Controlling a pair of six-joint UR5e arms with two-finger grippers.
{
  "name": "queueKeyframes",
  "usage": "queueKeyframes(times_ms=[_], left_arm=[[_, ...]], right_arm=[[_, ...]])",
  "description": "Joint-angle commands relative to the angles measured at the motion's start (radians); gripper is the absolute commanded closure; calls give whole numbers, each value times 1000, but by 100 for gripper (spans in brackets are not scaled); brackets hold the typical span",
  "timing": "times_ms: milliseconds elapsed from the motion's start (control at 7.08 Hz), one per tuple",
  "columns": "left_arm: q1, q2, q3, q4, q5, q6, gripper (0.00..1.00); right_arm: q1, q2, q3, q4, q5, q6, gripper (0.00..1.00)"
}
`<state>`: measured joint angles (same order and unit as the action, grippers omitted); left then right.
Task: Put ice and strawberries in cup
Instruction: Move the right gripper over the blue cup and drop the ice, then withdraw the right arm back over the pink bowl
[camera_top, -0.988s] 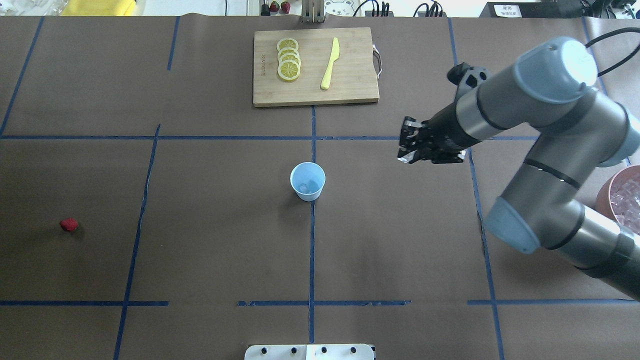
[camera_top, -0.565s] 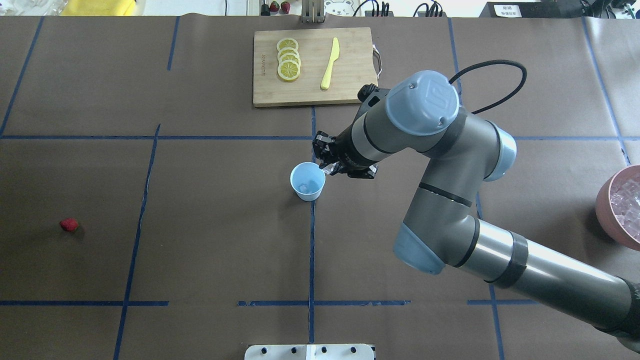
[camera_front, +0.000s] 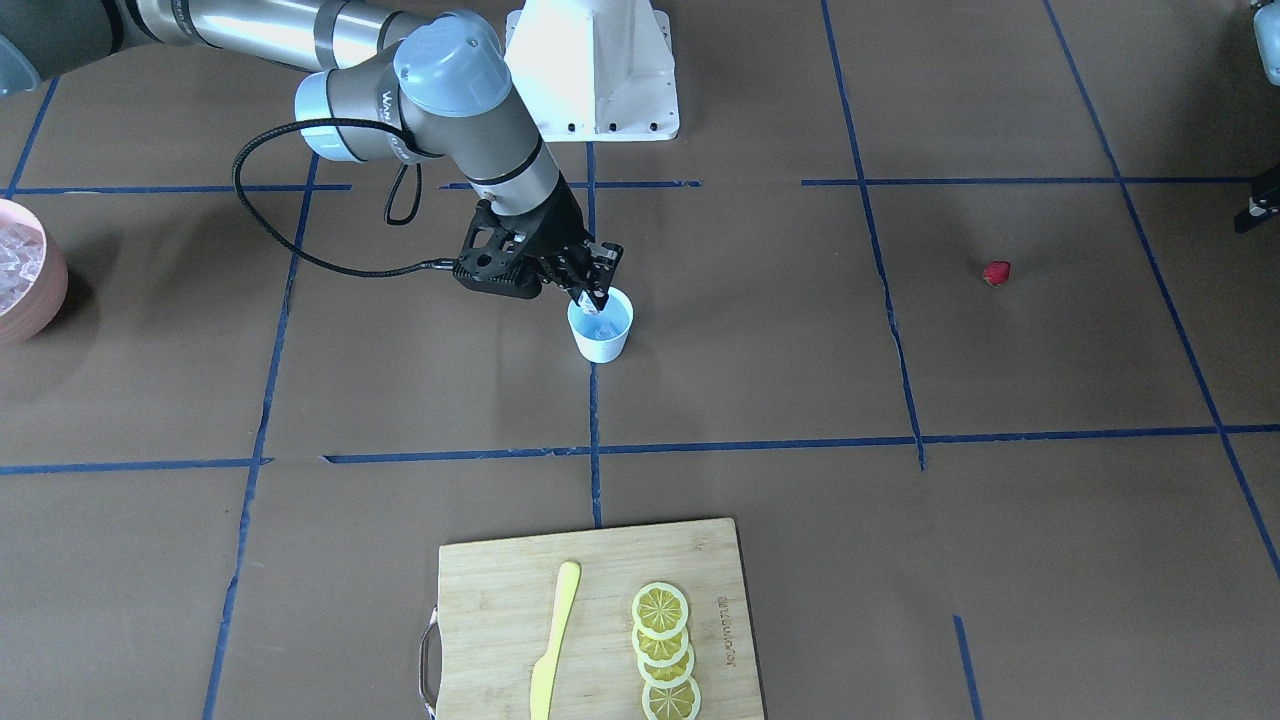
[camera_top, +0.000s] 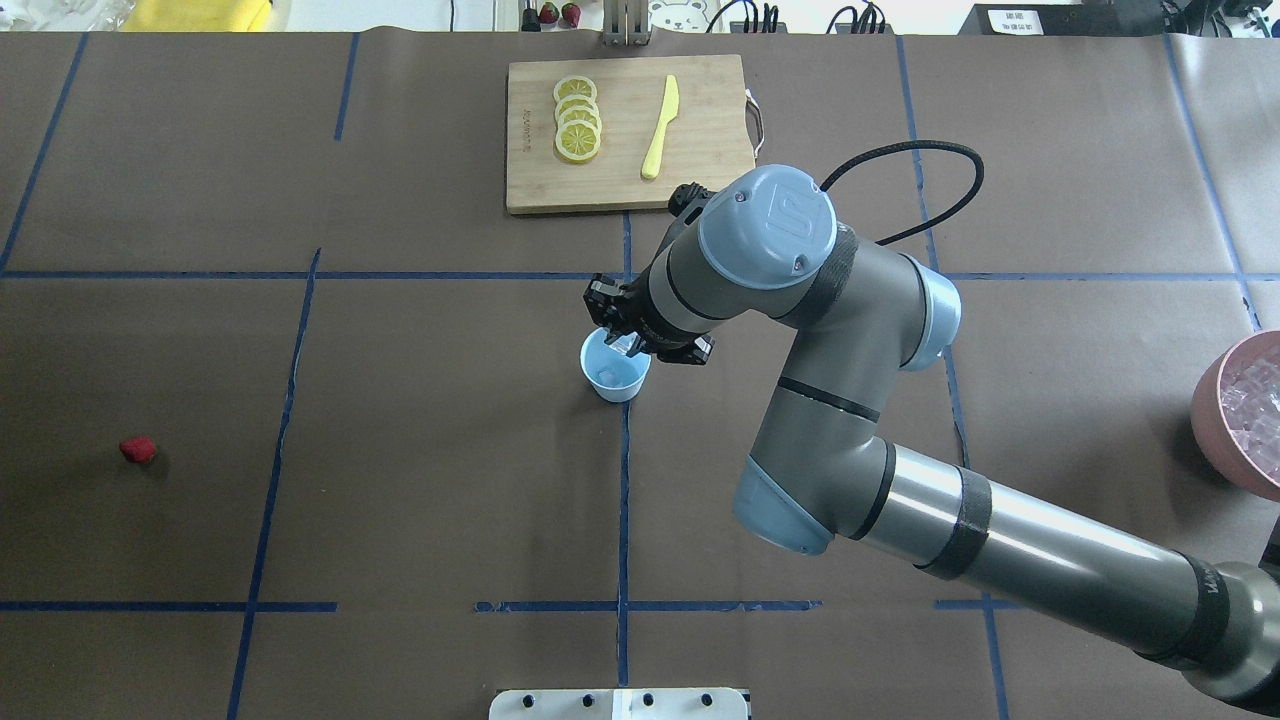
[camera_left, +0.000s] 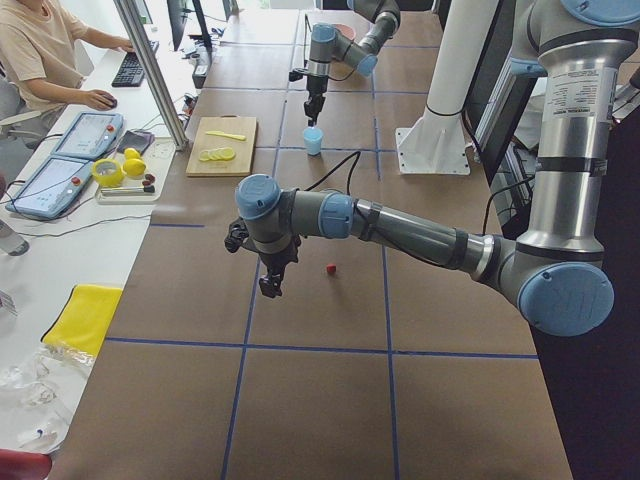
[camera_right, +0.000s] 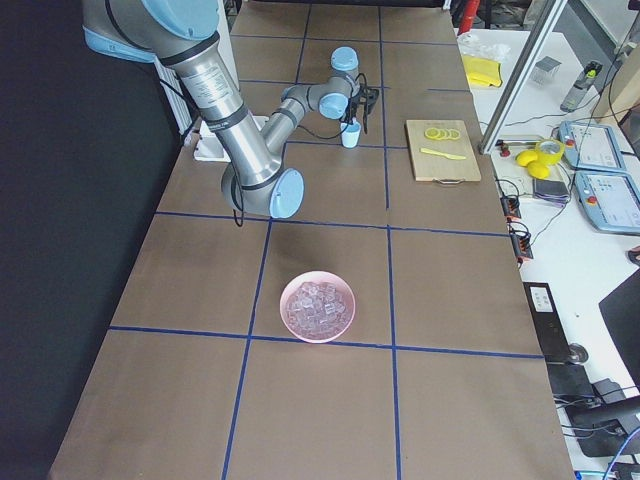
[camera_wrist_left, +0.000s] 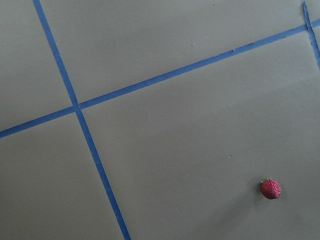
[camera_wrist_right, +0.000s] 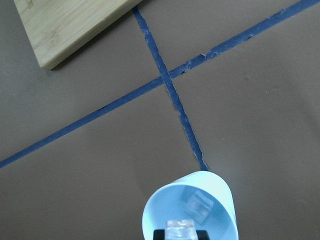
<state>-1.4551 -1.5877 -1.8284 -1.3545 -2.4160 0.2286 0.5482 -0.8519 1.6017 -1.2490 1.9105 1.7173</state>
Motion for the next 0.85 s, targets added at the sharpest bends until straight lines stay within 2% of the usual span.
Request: queueKeyframes(times_ms=[0, 141, 706], left_arm=[[-1, 0, 0, 0, 0, 0, 0], [-1, 0, 1, 0, 0, 0, 0], [1, 0, 3, 0, 2, 0, 0]], right_arm=[[-1, 10, -17, -1, -25, -8, 19], [-1, 10, -17, -1, -25, -8, 15], [19, 5, 0, 0, -10, -5, 17]])
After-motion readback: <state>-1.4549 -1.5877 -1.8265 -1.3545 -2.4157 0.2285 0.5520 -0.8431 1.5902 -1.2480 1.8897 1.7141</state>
